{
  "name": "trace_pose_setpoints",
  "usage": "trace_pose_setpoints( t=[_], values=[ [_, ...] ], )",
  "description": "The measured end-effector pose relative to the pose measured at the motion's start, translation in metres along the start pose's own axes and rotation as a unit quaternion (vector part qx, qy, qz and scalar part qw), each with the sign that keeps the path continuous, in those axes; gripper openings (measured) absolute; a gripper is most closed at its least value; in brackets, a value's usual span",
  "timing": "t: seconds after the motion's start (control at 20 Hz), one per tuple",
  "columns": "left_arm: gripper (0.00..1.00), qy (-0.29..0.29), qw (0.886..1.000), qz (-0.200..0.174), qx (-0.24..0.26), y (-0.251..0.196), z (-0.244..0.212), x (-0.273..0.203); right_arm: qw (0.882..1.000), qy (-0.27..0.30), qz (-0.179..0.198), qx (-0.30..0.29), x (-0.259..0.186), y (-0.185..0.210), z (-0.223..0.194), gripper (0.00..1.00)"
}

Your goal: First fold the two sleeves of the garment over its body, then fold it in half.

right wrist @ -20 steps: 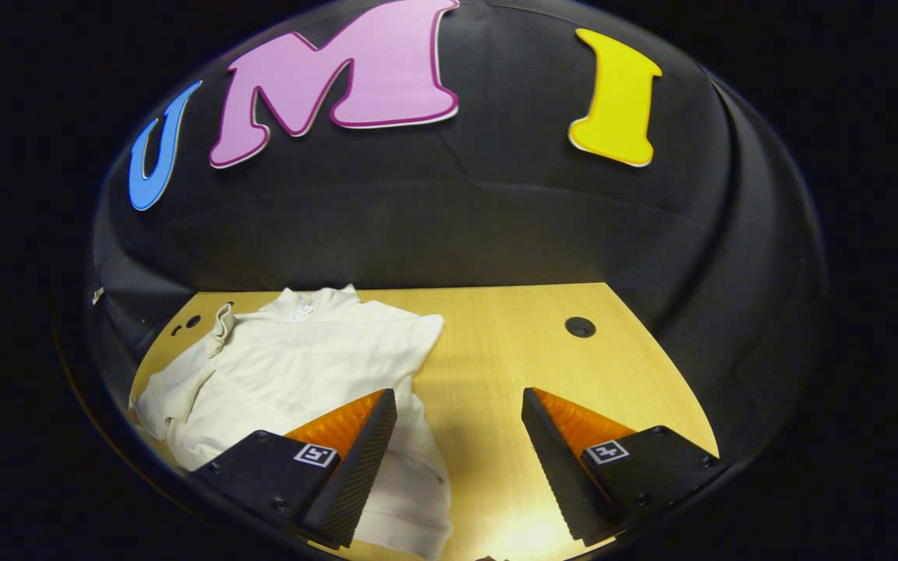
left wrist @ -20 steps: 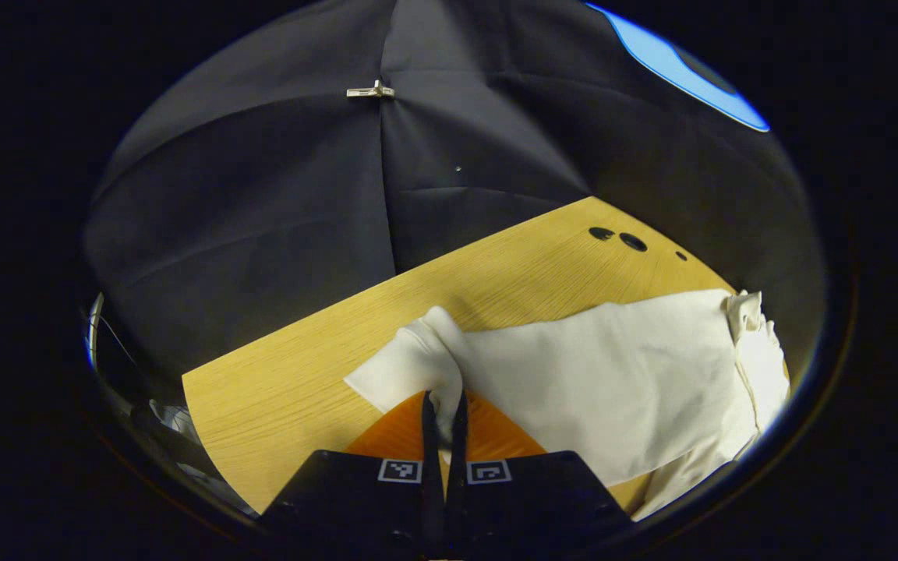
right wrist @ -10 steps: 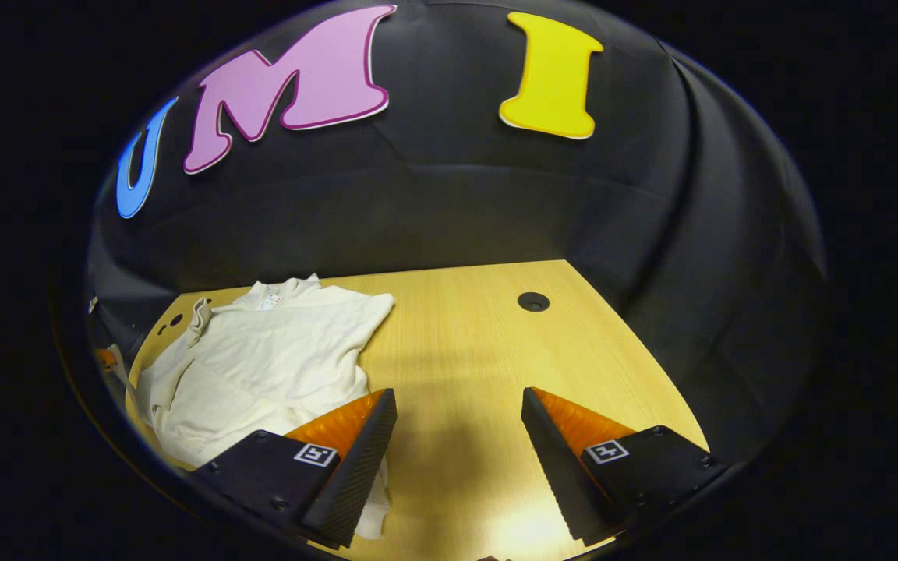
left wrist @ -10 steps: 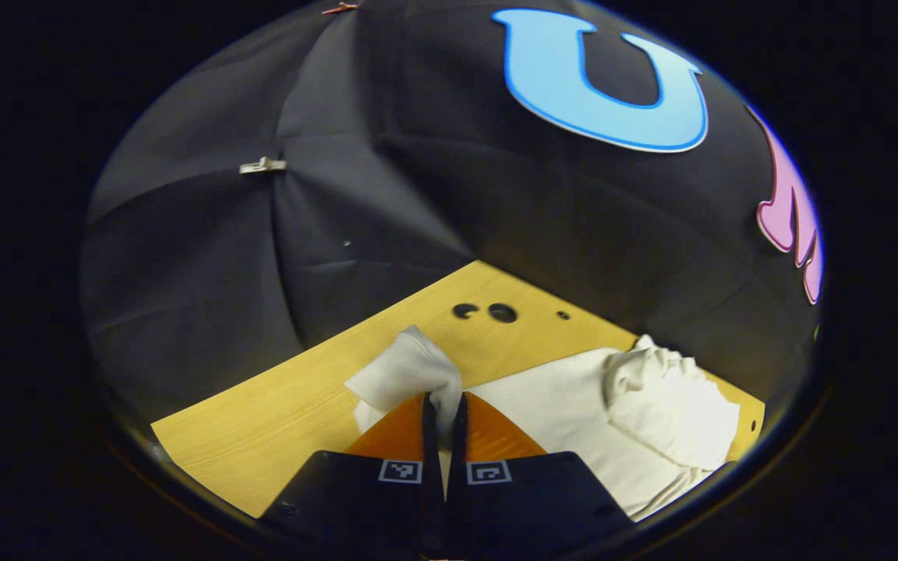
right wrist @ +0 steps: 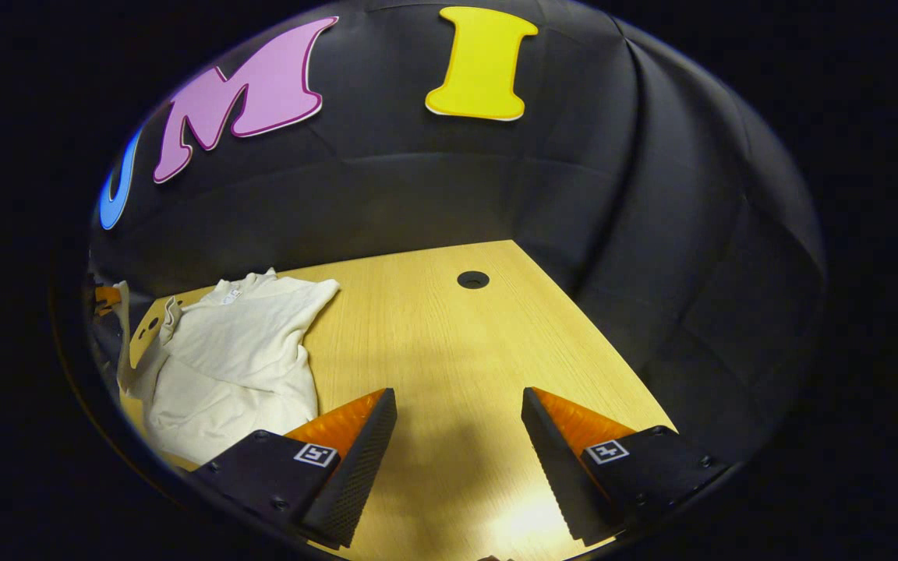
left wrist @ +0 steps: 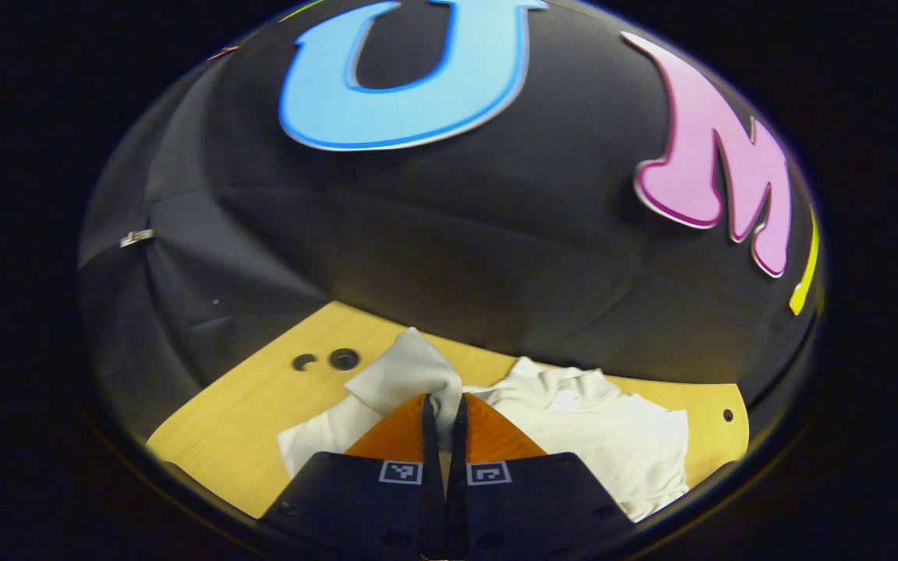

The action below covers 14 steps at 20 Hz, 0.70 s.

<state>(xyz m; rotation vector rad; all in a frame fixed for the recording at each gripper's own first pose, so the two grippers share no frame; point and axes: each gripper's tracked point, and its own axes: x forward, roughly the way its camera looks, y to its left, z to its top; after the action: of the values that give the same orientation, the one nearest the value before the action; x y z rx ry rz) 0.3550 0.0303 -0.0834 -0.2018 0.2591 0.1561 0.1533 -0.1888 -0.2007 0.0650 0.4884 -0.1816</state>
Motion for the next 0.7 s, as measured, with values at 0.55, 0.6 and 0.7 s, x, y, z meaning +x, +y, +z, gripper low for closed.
trace_pose_setpoints(
  t=[0.55,0.6,0.7],
  values=[
    [0.06,0.026,0.979,-0.198,0.046,-0.241,-0.034,0.006,1.000,0.016,-0.010,0.018,-0.004,-0.011,-0.033,0.99],
    [0.06,0.031,0.976,-0.210,0.051,-0.255,-0.040,0.004,1.000,0.017,-0.009,0.017,-0.004,-0.010,-0.035,0.99],
    [0.06,0.041,0.971,-0.230,0.055,-0.281,-0.051,-0.001,1.000,0.016,-0.007,0.017,-0.004,-0.007,-0.037,0.99]
  ],
)
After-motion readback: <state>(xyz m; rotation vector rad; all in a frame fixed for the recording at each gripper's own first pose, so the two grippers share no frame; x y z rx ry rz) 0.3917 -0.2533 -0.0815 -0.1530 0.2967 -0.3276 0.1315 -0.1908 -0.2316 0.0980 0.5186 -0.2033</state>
